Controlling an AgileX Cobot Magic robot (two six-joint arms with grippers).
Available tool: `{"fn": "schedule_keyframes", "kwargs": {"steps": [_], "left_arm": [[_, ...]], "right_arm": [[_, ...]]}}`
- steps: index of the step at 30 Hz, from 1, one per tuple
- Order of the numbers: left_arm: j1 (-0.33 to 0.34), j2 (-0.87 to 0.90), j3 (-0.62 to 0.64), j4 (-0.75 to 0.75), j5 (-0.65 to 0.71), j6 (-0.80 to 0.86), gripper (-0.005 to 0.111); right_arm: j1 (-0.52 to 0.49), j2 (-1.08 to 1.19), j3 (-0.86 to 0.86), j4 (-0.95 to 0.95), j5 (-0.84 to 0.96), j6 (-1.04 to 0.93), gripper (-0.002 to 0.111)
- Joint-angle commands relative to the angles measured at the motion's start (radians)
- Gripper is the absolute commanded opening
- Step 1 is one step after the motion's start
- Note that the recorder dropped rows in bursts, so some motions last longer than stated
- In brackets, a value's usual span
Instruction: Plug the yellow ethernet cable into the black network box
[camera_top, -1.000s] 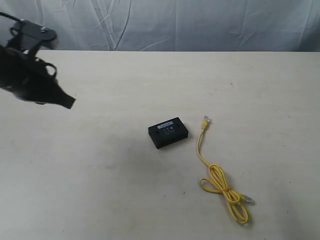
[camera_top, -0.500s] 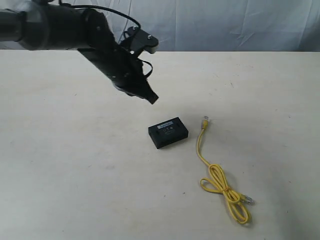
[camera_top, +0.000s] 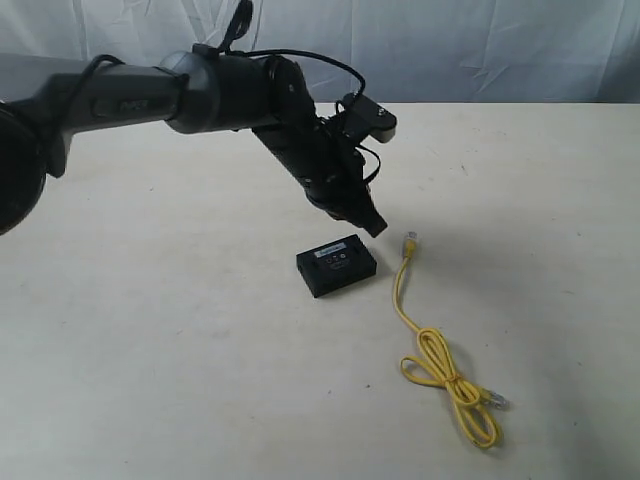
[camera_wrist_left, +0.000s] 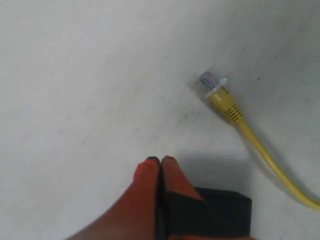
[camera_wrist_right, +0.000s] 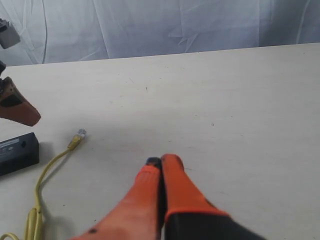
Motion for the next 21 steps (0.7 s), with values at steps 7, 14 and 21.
{"fn": "schedule_keyframes", "kwargs": {"steps": [7,14,21], "left_arm": [[-0.030,0.042,-0.022,0.011,-0.009,0.047,0.000],[-0.030,0.052,-0.022,0.082,0.050,0.045,0.000],[-0.030,0.047,-0.022,0.180,0.150,0.043,0.000]], "right_arm": [[-0.004,-0.005,0.003,-0.001,-0.010,-0.003,-0.001],[-0.004,-0.005,0.003,-0.001,-0.010,-0.003,-0.001],[-0.004,-0.005,0.003,-0.001,-0.010,-0.003,-0.001]]}}
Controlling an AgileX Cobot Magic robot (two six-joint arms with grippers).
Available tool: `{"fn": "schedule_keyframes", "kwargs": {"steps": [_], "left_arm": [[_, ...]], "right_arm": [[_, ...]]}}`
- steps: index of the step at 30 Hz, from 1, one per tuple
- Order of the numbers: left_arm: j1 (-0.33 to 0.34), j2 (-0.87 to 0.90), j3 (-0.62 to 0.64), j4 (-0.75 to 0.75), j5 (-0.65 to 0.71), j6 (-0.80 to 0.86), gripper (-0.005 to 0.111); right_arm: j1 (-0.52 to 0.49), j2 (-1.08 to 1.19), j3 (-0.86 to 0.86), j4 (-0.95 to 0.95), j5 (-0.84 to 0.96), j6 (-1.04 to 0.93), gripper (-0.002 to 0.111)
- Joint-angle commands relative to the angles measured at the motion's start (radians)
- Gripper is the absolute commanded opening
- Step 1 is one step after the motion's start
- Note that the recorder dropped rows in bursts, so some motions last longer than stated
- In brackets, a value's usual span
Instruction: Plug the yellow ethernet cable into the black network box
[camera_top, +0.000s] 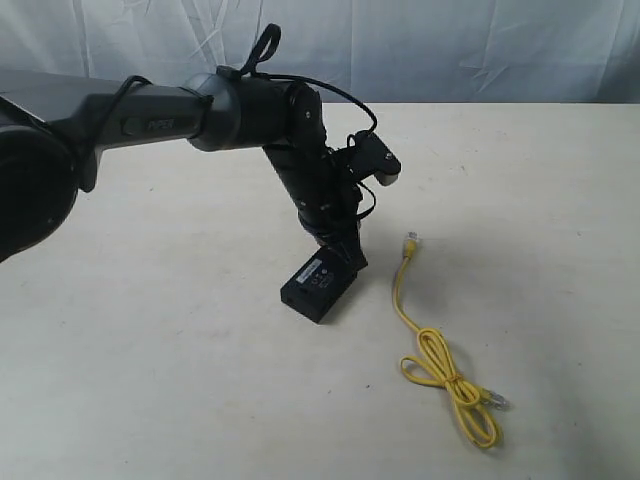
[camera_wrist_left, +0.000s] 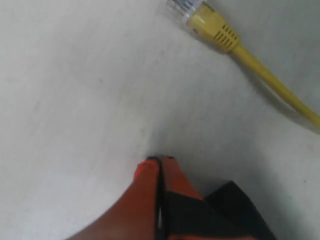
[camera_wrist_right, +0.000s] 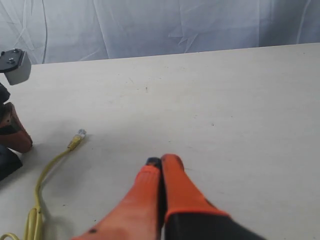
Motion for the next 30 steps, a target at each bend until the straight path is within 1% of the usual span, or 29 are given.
{"fn": "schedule_keyframes", "kwargs": {"steps": [1,9,12,14,17,21,23,26,30], "left_arm": [[-0.004,-0.011,-0.002,0.032,0.045,-0.001,0.000],[-0.004,-0.059,-0.002,0.040,0.048,-0.001,0.000],[0.007,-0.106,-0.002,0.040,0.044,-0.040,0.000],[0.022,-0.143,-0.002,0.040,0.048,-0.081,0.000],[0.064,-0.196,-0.002,0.038,0.085,-0.152,0.000],[0.127,-0.265,0.004,0.016,0.170,-0.167,0.000],[0.150,-0.308,0.035,-0.004,0.172,-0.167,0.000],[0.170,-0.400,0.124,-0.009,0.156,-0.167,0.000],[0.175,-0.539,0.296,-0.009,0.054,-0.167,0.000]], "right_arm": [[-0.004,-0.005,0.003,-0.001,-0.010,-0.003,-0.001],[-0.004,-0.005,0.003,-0.001,-0.010,-0.003,-0.001],[-0.004,-0.005,0.003,-0.001,-0.010,-0.003,-0.001],[-0.004,-0.005,0.003,-0.001,-0.010,-0.003,-0.001],[-0.004,-0.005,0.003,-0.001,-0.010,-0.003,-0.001],[-0.004,-0.005,0.003,-0.001,-0.010,-0.003,-0.001],[-0.004,-0.005,0.003,-0.001,-0.010,-0.003,-0.001],[-0.004,-0.005,0.003,-0.001,-0.010,-0.003,-0.001],[-0.004,-0.005,0.003,-0.001,-0.010,-0.003,-0.001]]}}
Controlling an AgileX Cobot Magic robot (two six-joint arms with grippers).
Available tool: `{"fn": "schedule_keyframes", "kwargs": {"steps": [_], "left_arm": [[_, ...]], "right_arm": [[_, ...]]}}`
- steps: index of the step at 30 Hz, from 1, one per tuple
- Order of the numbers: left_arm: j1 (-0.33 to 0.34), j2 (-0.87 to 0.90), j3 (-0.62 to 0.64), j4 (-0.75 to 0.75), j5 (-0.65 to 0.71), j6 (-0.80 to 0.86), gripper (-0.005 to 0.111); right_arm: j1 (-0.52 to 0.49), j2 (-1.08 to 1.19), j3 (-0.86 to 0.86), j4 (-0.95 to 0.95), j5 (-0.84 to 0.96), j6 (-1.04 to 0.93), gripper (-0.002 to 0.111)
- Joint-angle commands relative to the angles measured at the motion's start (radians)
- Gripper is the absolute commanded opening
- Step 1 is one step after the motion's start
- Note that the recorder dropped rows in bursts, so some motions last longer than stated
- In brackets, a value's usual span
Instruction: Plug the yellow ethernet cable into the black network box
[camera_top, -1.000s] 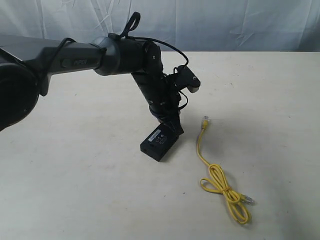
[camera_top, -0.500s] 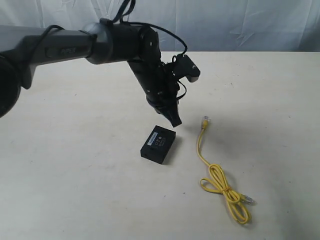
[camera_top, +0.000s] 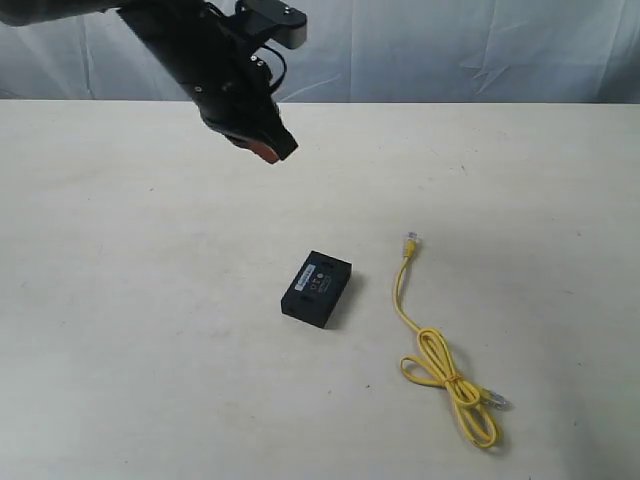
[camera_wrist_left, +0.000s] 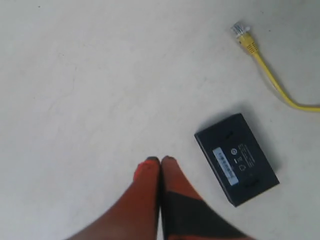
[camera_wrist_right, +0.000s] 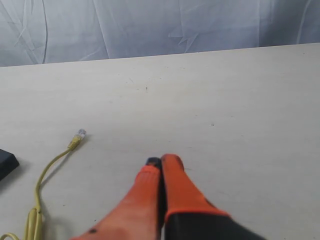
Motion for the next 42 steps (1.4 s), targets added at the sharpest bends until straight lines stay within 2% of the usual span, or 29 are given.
{"fn": "schedule_keyframes", "kwargs": {"steps": [1,9,14,24,29,31,36,39,42], "left_arm": [[0.005,-0.170,0.199,-0.014,-0.105,-0.006,0.000],[0.005,-0.433,0.534,-0.028,-0.292,-0.024,0.000],[0.005,-0.539,0.639,-0.028,-0.305,-0.024,0.000],[0.005,-0.573,0.671,-0.024,-0.248,-0.024,0.000],[0.005,-0.573,0.671,-0.024,-0.308,-0.024,0.000],[0.005,-0.573,0.671,-0.024,-0.309,-0.024,0.000],[0.005,-0.573,0.671,-0.024,-0.309,-0.024,0.000],[0.005,-0.573,0.671,-0.038,-0.309,-0.024,0.000],[0.005,-0.573,0.671,-0.046,-0.309,-0.024,0.000]], "right_arm": [[-0.004,-0.005,0.003,-0.001,-0.010,-0.003,-0.001],[-0.004,-0.005,0.003,-0.001,-0.010,-0.003,-0.001],[-0.004,-0.005,0.003,-0.010,-0.010,-0.003,-0.001],[-0.004,-0.005,0.003,-0.010,-0.055,-0.003,-0.001],[-0.004,-0.005,0.003,-0.009,-0.375,-0.003,-0.001],[-0.004,-0.005,0.003,-0.009,-0.448,-0.003,-0.001],[-0.004,-0.005,0.003,-0.009,-0.512,-0.003,-0.001],[-0.004,-0.005,0.003,-0.008,-0.543,-0.069,-0.001],[-0.004,0.014,-0.042,0.048,-0.465,-0.067,-0.001]]}}
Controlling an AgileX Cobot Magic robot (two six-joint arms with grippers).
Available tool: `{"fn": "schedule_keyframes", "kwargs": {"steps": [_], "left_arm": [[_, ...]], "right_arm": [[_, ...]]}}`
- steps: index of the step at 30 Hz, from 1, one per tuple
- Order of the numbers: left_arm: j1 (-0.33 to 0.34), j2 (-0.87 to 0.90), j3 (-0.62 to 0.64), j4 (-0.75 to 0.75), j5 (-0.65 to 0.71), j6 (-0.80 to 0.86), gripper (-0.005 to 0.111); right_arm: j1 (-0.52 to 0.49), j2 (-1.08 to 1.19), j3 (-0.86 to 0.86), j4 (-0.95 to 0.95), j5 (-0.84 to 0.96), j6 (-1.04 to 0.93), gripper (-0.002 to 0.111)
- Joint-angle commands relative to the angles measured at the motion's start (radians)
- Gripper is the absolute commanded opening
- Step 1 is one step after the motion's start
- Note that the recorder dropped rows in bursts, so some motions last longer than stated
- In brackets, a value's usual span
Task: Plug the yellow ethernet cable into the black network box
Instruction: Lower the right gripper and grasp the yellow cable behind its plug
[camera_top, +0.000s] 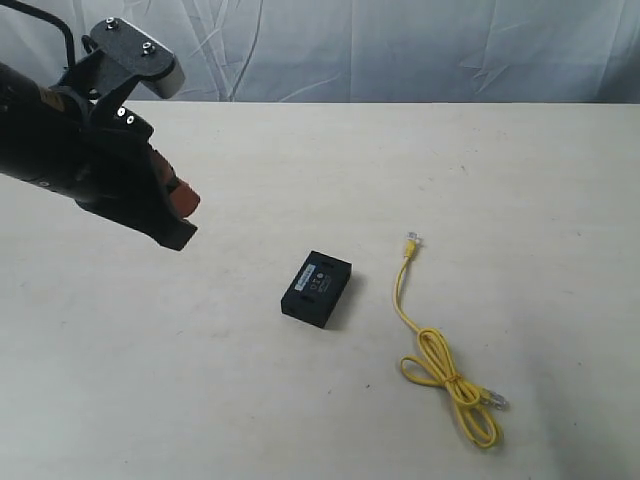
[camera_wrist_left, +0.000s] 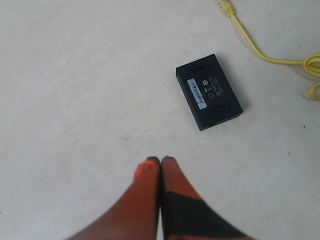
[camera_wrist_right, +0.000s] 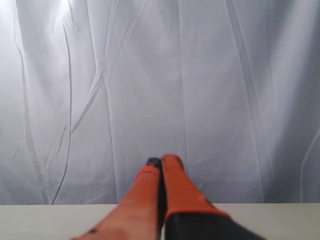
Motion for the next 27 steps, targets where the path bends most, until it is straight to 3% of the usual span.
{"fn": "schedule_keyframes", "kwargs": {"steps": [1,11,18,27], "left_arm": [[0.005,-0.004,0.004,-0.018,-0.010,-0.005,0.000],[0.005,0.025,0.004,-0.018,-0.053,-0.005,0.000],[0.005,0.057,0.004,0.000,-0.062,-0.005,0.000],[0.005,0.057,0.004,0.049,-0.093,-0.005,0.000]], "right_arm": [[-0.004,0.036,-0.065,0.043,0.083,-0.015,-0.001],[-0.004,0.580,-0.459,0.043,0.376,-0.013,-0.001],[0.000,1.047,-0.742,0.286,0.624,-0.048,-0.001],[0.189,1.540,-0.937,0.300,0.659,-0.073,-0.001]]}}
